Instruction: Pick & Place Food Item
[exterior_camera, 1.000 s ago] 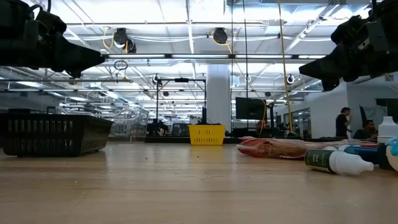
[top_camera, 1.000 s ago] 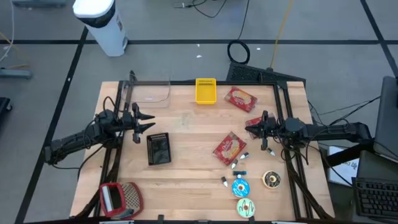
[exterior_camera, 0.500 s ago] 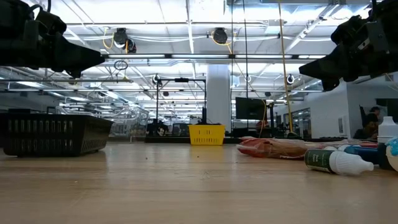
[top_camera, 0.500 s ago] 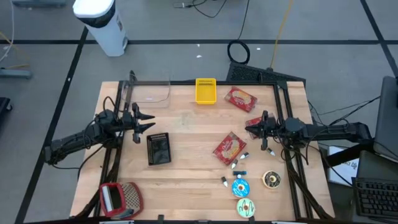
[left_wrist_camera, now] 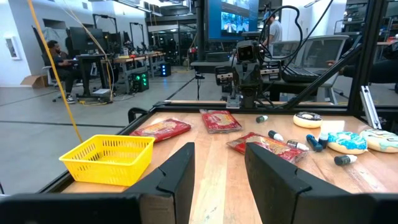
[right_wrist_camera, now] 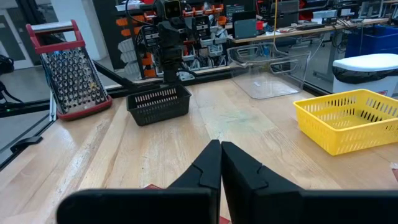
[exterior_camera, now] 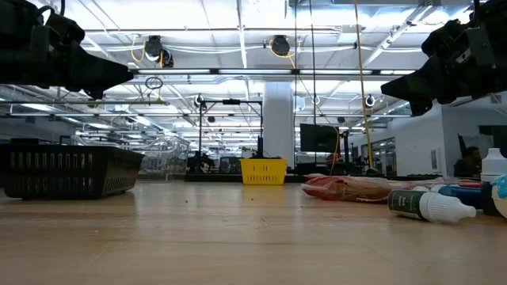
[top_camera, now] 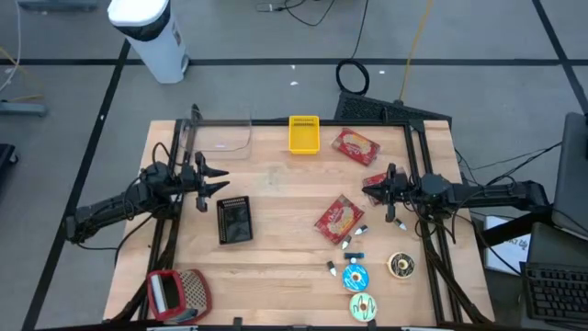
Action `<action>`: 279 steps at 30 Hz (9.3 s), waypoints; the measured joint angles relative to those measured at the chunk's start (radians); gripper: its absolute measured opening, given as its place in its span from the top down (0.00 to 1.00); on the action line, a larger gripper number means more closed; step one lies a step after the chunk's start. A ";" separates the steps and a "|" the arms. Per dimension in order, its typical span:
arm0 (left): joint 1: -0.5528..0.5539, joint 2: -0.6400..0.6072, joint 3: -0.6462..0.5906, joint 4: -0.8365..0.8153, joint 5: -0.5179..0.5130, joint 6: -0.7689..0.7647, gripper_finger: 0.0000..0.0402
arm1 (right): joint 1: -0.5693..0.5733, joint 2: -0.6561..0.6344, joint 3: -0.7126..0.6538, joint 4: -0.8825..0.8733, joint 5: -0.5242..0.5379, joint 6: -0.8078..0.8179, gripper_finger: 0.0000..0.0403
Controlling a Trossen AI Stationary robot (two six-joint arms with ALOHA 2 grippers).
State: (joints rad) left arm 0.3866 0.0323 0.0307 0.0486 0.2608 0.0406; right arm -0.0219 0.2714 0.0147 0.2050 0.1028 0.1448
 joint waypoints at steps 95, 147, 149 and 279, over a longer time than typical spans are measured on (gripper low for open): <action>0.000 0.000 0.000 0.007 0.000 0.000 0.64 | -0.253 0.742 0.688 -1.127 0.393 0.689 0.44; 0.000 0.000 0.000 0.007 0.000 0.000 0.64 | -0.558 0.773 0.390 -0.731 0.175 0.603 0.98; 0.000 0.000 0.000 0.007 0.000 0.000 0.64 | -0.556 0.770 0.387 -0.655 0.150 0.572 0.99; -0.001 0.081 0.000 0.391 -0.200 -0.515 0.63 | -0.349 0.379 0.246 0.550 -0.414 -0.157 1.00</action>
State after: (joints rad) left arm 0.3855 0.1132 0.0311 0.4395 0.0603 -0.4744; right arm -0.3712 0.6506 0.2604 0.7552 -0.3112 -0.0124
